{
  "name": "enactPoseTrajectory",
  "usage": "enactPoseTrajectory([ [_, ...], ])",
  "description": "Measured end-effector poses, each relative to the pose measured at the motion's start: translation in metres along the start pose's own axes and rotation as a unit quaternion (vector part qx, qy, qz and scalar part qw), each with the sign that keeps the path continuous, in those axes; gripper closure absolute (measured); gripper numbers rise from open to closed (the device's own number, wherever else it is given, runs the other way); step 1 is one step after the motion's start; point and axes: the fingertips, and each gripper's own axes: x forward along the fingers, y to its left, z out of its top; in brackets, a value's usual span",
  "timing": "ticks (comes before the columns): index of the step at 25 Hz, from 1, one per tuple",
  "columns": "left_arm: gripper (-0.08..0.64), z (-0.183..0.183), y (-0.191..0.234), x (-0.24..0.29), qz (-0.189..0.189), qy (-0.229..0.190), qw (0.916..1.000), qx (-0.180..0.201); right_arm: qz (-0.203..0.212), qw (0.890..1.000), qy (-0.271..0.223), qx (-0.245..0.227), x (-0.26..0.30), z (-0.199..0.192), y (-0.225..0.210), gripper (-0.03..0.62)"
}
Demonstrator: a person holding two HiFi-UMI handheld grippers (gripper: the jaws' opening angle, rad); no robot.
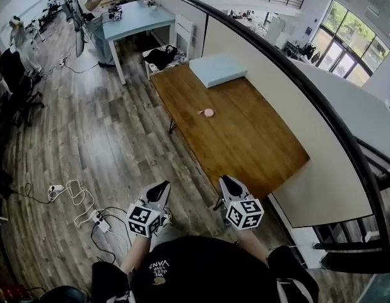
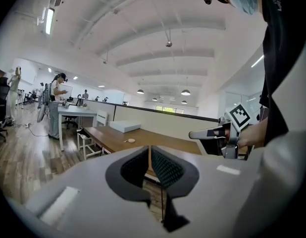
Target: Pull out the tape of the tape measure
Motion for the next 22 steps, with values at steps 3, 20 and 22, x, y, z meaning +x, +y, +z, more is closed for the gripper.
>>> enactPoseTrajectory([
  [3, 0.508, 0.004, 0.013, 0.009, -0.016, 0.001, 0.9999, -0.004, -0.017, 1.0, 0.0, 0.004, 0.016, 0.006, -0.004, 0.526],
  [20, 0.38, 0.03, 0.124, 0.045, -0.098, 0.028, 0.9948, 0.001, -0.103, 0.994, -0.008, 0.03, 0.125, 0.03, 0.009, 0.407],
  [22, 0.38, 0.029, 0.138, 0.049, -0.107, 0.032, 0.9937, 0.007, -0.113, 0.993, -0.01, 0.032, 0.134, 0.031, 0.011, 0.407],
])
